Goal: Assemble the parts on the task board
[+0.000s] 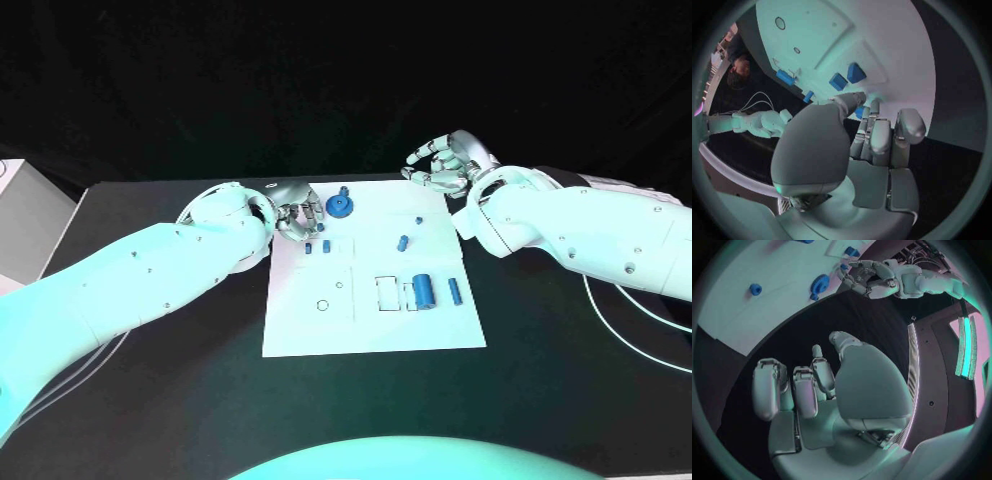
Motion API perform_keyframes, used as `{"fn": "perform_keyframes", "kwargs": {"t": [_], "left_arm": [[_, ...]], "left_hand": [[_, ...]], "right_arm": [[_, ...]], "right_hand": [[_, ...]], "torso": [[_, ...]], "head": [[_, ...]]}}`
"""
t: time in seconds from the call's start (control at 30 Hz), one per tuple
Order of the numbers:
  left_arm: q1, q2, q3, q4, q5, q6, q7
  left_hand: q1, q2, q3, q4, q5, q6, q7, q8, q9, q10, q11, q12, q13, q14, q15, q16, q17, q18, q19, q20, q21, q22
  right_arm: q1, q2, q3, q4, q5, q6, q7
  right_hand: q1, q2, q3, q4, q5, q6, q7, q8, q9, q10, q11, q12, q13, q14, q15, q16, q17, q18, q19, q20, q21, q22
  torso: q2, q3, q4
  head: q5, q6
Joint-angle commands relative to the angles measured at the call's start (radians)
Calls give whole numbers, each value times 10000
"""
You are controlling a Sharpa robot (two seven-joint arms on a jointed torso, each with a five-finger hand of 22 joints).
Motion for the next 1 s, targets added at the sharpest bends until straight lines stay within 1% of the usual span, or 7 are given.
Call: {"fn": "perform_keyframes", "kwargs": {"t": [0.03, 0.17, 0.23, 0.37, 0.5, 0.8, 1.0], "left_arm": [[1, -31, 6, -10, -32, -119, -100], [-8, -179, 35, -9, 20, -189, -94], [-13, -306, 91, -16, 336, -345, -14], [-15, -614, 276, -81, 2048, -726, 359], [-16, -947, 512, -57, 4131, -1206, 1105], [-119, -1969, 837, 594, 8709, -1327, 2777], [-608, -2695, 1145, 1415, 11039, -983, 3382]], "left_hand": [[-66, -2, -77, -9, -10, -93, 1, -41, -16, -124, 8, -12, 9, -25, 67, -9, -33, 20, -43, 34, -62, -41], [-41, 10, -70, -9, -2, -104, 23, -62, -29, -228, 34, -50, 1, -83, 84, -61, -185, 48, -125, 44, -146, -178], [-16, 34, -51, -5, 4, -71, 58, -57, -31, -305, 57, -76, -7, -166, 102, -137, -391, 91, -247, 56, -272, -376], [91, 127, 110, 3, 18, 234, 322, 61, -10, -372, 91, -33, 8, -807, 123, -725, -1695, 316, -974, 74, -1019, -1468], [72, 174, 183, 35, 13, 511, 513, 198, -8, -412, 109, 171, 72, -2452, 138, -2215, -4503, 783, -2685, -23, -2802, -3838], [-171, 327, -150, 317, 10, 708, 649, 248, -87, -287, 162, 659, 201, -3504, 224, -3495, -5365, 771, -3325, 64, -3846, -4466], [-192, 401, -367, 494, 19, 654, 749, 155, -182, -402, 245, 792, 207, -3959, 335, -4063, -5698, 765, -3559, 170, -4465, -4859]], "right_arm": [[0, -16, 6, -23, -198, 393, -183], [-1, -38, 5, -143, -701, 1107, -320], [-3, -56, 5, -215, -1286, 1550, -306], [-9, -114, 3, -291, -2624, 2224, -271], [-29, -168, 1, -326, -4098, 2631, -263], [-296, -245, -11, -387, -7068, 3049, -642], [-543, -198, -34, -477, -8100, 3091, -900]], "right_hand": [[46, -151, 165, -21, 24, -111, 7, 40, 14, -493, 8, -596, -385, 779, -75, -109, 1636, 104, 239, -32, -178, 709], [838, -325, 1198, -396, -470, -38, -26, 125, 60, -3277, -66, -5229, -4490, 609, -148, -507, 982, 264, 2, -100, -966, 105], [1031, -598, 2222, -618, -984, 91, 126, 108, 83, -3197, 6, -7381, -6337, 618, -160, -578, 882, 271, 37, -97, -1065, 43], [1025, -706, 2682, -1212, -1449, 246, 69, 37, 128, -2909, 106, -9449, -8352, 616, -20, -625, 794, 273, 77, -32, -1120, 31], [966, -785, 2716, -1439, -1659, 328, 34, -1, 140, -2917, 163, -10085, -8994, 612, 16, -632, 780, 278, 68, 7, -1166, 13], [654, -870, 2458, -1638, -1950, 350, 25, -111, 125, -3013, 246, -10788, -9789, 605, 86, -642, 751, 322, 26, 59, -1394, -145], [534, -880, 2238, -1733, -2033, 314, 32, -205, 93, -3102, 280, -11045, -10124, 601, 121, -653, 727, 391, -44, 81, -1731, -404]], "torso": [[-6, 7, -10], [2, -2, -13], [-5, -5, -13], [-28, -3, 0], [-25, -1, 8], [-25, -28, 20], [-20, -44, 25]], "head": [[-8, 30], [-70, 129], [-118, 175], [-239, 227], [-333, 289], [-341, 365], [-357, 426]]}}
